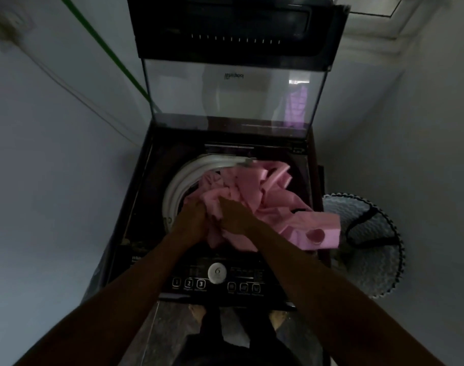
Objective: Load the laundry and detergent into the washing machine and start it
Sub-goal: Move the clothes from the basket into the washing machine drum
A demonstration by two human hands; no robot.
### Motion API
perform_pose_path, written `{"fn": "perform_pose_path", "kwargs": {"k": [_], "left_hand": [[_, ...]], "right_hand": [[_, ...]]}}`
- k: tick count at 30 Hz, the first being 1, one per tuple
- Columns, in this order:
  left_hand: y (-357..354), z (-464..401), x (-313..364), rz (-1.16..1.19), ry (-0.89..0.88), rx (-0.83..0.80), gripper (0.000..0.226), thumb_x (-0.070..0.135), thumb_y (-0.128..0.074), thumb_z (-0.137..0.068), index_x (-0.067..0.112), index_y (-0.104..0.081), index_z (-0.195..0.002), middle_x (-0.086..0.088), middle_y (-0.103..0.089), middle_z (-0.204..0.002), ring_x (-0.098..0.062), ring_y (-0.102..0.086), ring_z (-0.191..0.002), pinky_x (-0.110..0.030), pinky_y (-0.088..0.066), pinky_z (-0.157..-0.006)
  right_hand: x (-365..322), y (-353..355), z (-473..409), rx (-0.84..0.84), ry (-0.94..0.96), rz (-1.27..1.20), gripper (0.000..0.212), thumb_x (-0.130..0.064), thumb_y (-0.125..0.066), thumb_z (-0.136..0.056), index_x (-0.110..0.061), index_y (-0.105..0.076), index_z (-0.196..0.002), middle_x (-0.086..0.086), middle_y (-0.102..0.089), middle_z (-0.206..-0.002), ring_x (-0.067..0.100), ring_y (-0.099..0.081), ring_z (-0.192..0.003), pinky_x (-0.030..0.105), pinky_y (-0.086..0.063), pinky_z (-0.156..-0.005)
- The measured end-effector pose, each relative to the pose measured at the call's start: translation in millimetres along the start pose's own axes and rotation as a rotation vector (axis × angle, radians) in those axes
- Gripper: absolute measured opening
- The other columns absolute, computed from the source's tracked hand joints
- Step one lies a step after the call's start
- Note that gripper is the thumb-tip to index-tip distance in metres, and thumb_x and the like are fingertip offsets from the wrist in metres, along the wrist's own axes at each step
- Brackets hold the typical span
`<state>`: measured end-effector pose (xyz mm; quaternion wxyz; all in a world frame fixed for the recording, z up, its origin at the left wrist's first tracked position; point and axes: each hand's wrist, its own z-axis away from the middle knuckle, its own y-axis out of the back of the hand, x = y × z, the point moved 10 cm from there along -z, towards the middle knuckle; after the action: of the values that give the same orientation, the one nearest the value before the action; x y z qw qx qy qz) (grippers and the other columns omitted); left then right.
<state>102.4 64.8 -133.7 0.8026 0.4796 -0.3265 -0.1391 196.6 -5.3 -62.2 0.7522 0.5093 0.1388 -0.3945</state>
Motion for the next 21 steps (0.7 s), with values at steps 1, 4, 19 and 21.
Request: {"fn": "perform_pose_path", "kwargs": {"k": [1,4,19,21], "left_hand": [[18,11,12,-0.004,0.020,0.051,0.062,0.048,-0.052,-0.081,0.013,-0.050,-0.132,-0.011,-0.048,-0.135,-0.033,-0.050,-0.122,-0.043,-0.046,-0.097],[52,21,38,0.026,0.006,0.266,0.056,0.030,-0.064,-0.082,0.004,-0.048,-0.129,-0.021,-0.044,-0.131,-0.041,-0.046,-0.116,-0.050,-0.043,-0.093],[-14,-17,57,0.005,-0.139,-0.094,0.095,0.066,-0.024,-0.063,0.023,-0.041,-0.145,-0.016,-0.033,-0.150,-0.035,-0.033,-0.137,-0.048,-0.027,-0.113],[-15,-25,48,0.075,-0.139,-0.070,0.085,0.065,-0.033,-0.070,0.022,-0.046,-0.142,-0.014,-0.042,-0.144,-0.032,-0.041,-0.131,-0.048,-0.035,-0.108]], "right_hand": [[4,-3,0,-0.039,-0.002,0.055,0.044,-0.014,-0.058,-0.093,-0.004,-0.048,-0.135,0.020,-0.052,-0.134,0.033,-0.049,-0.125,0.037,-0.038,-0.103],[12,14,-2,0.028,0.053,0.084,0.055,-0.005,-0.062,-0.090,0.005,-0.041,-0.140,0.026,-0.040,-0.144,0.035,-0.038,-0.136,0.038,-0.023,-0.116],[120,34,23,0.176,-0.416,0.393,0.044,-0.029,-0.042,-0.096,-0.005,-0.049,-0.131,0.026,-0.043,-0.139,0.041,-0.039,-0.129,0.050,-0.036,-0.104],[101,33,10,0.190,-0.273,0.386,0.033,-0.016,-0.037,-0.097,-0.001,-0.055,-0.120,0.023,-0.054,-0.128,0.036,-0.052,-0.119,0.043,-0.043,-0.098]]}}
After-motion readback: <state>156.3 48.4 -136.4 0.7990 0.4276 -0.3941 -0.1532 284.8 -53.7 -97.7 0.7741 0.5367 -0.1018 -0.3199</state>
